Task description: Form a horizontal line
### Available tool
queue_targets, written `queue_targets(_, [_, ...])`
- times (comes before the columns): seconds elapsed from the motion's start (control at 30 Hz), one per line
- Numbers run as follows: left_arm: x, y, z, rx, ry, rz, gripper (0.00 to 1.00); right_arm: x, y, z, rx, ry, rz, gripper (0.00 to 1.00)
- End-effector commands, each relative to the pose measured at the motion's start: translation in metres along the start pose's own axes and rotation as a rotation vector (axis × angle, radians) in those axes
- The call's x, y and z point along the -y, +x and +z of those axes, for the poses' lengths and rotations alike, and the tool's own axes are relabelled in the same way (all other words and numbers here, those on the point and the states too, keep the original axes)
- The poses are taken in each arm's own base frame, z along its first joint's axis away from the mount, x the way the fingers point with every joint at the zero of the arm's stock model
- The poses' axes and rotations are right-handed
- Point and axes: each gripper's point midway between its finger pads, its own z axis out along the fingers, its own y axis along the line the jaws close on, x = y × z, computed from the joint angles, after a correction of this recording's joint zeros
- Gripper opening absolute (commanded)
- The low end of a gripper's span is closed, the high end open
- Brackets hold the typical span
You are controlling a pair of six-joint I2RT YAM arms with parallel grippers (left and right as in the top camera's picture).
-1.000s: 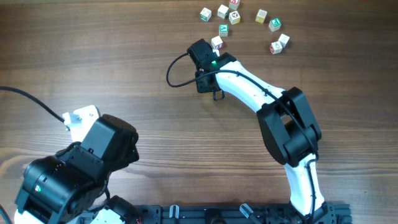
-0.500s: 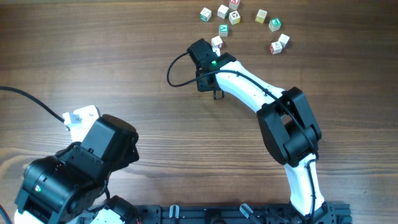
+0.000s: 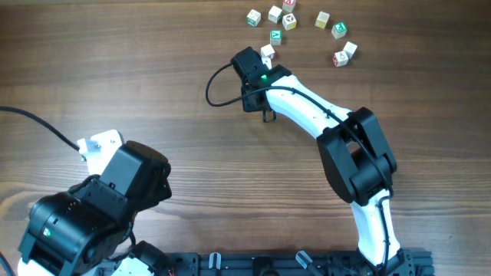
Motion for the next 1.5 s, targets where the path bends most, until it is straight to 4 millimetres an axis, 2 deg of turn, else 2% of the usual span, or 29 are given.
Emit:
queue_targets(0.0, [0.0,0.0,-0.001,0.003,0.005,-0.005,1.0,0.006,0.007,0.007,-0.024,0.036,0.008,0.05])
queue_targets(0.73, [0.0,0.0,-0.001,0.003,0.005,-0.005,1.0,0.011,0.013,0.007,-0.044,0.058,0.0,0.05])
queue_targets(0.87, [0.0,0.0,-0.001,0.003,0.005,-0.005,1.0,0.017,0.013,0.006,-0.041,0.09,0.009,0.05])
queue_targets(1.13, [0.0,0.0,-0.001,0.003,0.005,-0.005,1.0,0.012,0.012,0.004,-0.044,0.064,-0.002,0.05])
queue_targets(1.23, [0.0,0.0,-0.001,0.003,0.005,-0.005,1.0,-0.001,0.006,-0.004,-0.051,-0.011,0.004,0.04])
queue_targets(1.33, [0.0,0.0,-0.001,0.003,0.005,-0.005,1.0,-0.01,-0.006,-0.024,-0.021,-0.072,0.015,0.05])
queue_targets(1.47, [0.0,0.0,-0.001,0.003,0.005,-0.005,1.0,-0.012,-0.031,-0.069,0.071,-0.127,0.034,0.05])
